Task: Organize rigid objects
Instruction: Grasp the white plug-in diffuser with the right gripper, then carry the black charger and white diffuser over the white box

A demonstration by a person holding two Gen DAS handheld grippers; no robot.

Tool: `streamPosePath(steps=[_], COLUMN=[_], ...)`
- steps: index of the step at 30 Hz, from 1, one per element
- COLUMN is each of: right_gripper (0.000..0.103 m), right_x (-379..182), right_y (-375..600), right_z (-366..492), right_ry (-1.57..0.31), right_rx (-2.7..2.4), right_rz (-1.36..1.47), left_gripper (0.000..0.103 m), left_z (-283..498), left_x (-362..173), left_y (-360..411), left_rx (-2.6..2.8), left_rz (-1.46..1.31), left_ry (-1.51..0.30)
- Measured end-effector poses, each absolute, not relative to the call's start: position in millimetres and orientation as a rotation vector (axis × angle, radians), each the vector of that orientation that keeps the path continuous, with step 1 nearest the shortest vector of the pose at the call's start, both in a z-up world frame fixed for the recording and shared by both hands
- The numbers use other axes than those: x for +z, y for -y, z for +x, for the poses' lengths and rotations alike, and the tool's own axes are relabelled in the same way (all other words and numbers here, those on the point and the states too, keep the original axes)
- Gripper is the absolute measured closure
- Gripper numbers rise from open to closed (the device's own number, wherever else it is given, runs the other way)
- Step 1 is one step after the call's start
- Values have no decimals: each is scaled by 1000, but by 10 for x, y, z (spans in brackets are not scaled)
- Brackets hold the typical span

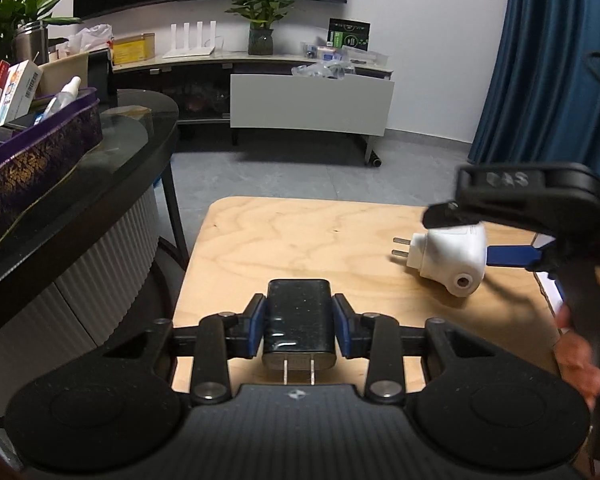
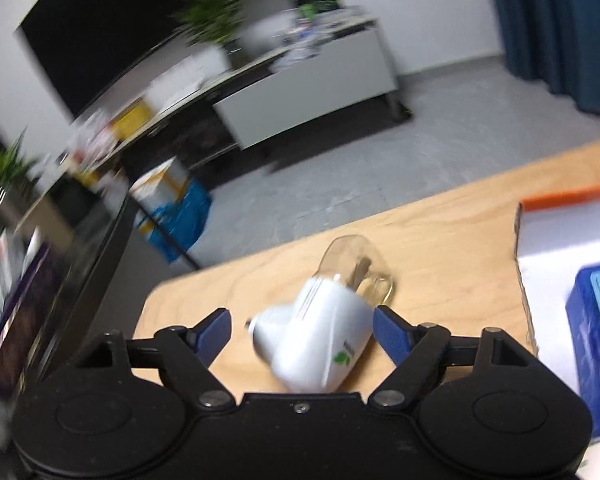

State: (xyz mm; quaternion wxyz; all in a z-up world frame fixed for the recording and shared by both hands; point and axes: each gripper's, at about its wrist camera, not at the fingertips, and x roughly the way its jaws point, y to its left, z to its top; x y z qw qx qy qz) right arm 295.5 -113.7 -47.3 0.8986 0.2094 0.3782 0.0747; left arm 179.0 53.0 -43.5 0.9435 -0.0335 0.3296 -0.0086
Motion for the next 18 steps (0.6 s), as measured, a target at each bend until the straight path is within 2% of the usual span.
streamPosePath(steps=[7,9,10,11,18], right_gripper=[1,19,43,47,53], right_x=[-603,-633,-641,-660,-546], right_y=[934,888,894,922,1004], right_z=[3143,3141,3130,3126,2829], right_ry=[-791,-776,-768,-766,-701], right_rx=[40,46,59,85,154], right_rz=[412,371,347,349,230], left_gripper=[67,67,67,67,67], left_z=[1781,1760,1763,1758,1712], left_x=[-484,-493,-494,-500,-476], left_y=[-573,-584,-589,-597,-580], left_rx=[-33,-35,-36,-37,-43], left_rz=[-77,-80,-82,-86,-91], left_ry=[-664,-660,-659,-658,-654])
